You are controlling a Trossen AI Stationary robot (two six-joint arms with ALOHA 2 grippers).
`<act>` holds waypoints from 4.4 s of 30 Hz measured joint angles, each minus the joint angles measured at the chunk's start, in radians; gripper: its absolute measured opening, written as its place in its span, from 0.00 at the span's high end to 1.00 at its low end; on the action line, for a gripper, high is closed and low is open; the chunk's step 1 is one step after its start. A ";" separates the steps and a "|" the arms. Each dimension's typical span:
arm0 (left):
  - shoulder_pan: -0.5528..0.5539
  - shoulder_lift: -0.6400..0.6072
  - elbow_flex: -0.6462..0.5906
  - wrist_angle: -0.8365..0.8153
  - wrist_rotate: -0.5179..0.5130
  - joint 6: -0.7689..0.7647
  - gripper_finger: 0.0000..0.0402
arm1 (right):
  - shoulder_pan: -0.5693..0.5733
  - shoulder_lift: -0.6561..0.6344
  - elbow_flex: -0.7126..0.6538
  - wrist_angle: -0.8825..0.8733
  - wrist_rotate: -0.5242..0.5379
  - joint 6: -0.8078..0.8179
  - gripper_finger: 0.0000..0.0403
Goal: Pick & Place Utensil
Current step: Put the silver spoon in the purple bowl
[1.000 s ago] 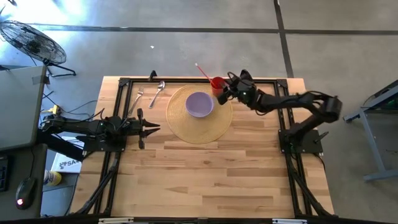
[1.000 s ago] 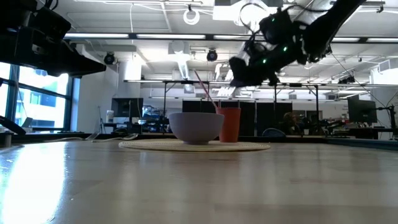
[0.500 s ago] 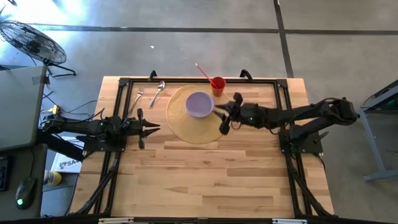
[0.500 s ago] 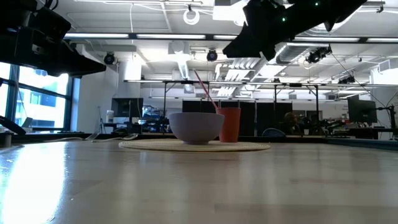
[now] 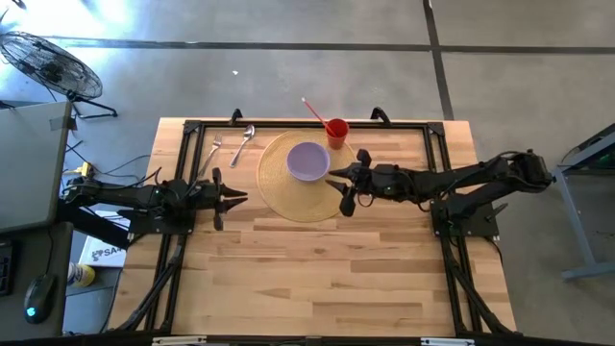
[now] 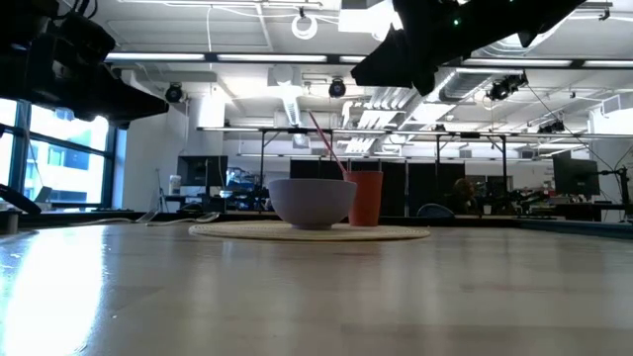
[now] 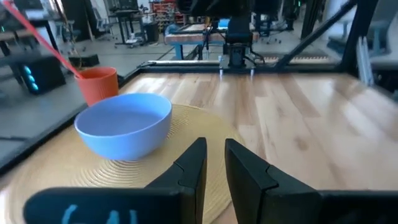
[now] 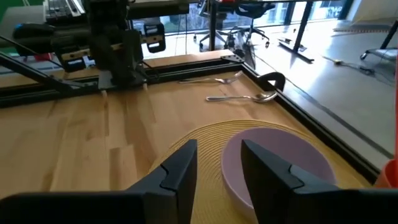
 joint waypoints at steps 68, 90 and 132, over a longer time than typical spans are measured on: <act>0.558 0.621 0.095 0.123 -0.250 -0.462 0.86 | 0.000 0.000 0.000 0.010 -0.035 0.035 0.71; 0.778 1.168 0.359 0.143 -0.186 -0.424 0.49 | 0.000 0.000 0.000 0.010 -0.035 0.055 0.71; 0.857 1.377 0.506 0.047 -0.086 -0.359 0.97 | 0.000 0.000 0.000 0.007 -0.035 0.075 0.71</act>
